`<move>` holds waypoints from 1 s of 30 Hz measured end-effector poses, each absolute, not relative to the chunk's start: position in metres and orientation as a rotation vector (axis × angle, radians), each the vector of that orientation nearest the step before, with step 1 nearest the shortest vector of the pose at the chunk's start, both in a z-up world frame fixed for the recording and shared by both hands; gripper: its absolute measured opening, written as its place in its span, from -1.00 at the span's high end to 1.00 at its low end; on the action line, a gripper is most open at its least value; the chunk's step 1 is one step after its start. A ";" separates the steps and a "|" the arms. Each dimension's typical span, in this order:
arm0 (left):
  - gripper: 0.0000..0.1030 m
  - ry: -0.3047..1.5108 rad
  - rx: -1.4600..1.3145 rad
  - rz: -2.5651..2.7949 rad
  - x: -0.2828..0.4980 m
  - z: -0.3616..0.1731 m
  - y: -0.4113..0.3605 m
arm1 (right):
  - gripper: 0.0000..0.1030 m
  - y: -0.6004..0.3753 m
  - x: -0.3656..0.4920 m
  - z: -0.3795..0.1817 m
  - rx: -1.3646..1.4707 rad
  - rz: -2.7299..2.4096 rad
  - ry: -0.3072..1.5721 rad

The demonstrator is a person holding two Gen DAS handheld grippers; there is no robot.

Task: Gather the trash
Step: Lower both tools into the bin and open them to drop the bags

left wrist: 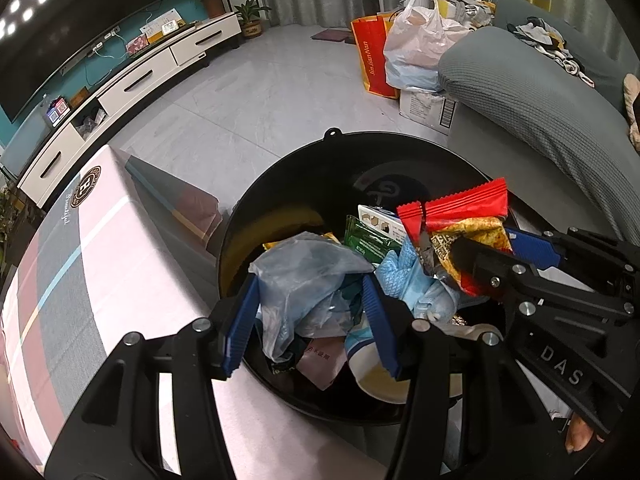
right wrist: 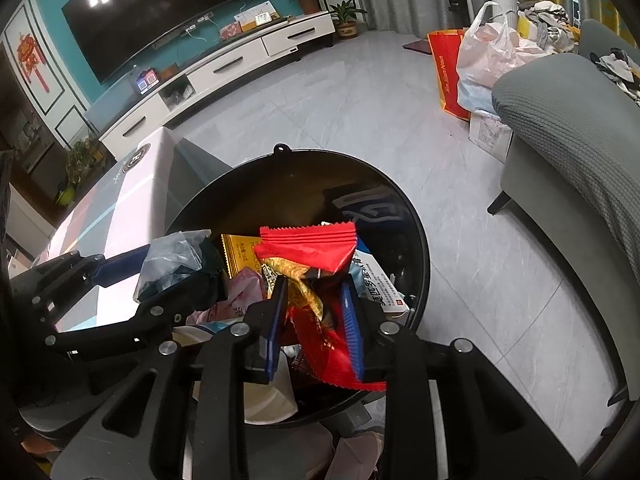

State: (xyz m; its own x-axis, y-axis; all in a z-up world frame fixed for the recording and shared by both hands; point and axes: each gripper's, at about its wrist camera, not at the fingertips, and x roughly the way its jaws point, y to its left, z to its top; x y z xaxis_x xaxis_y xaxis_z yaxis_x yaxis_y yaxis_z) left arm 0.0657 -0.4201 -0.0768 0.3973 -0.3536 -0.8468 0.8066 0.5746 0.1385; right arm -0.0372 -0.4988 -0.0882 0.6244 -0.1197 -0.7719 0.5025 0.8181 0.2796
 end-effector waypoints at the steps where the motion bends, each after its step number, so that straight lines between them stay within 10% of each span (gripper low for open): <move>1: -0.05 0.878 0.599 -0.793 0.066 -0.078 -0.420 | 0.44 -0.499 -0.037 -0.088 0.508 -0.375 0.826; 30: -0.12 0.883 0.599 -0.795 0.070 -0.081 -0.419 | 0.23 -0.505 -0.037 -0.091 0.514 -0.395 0.842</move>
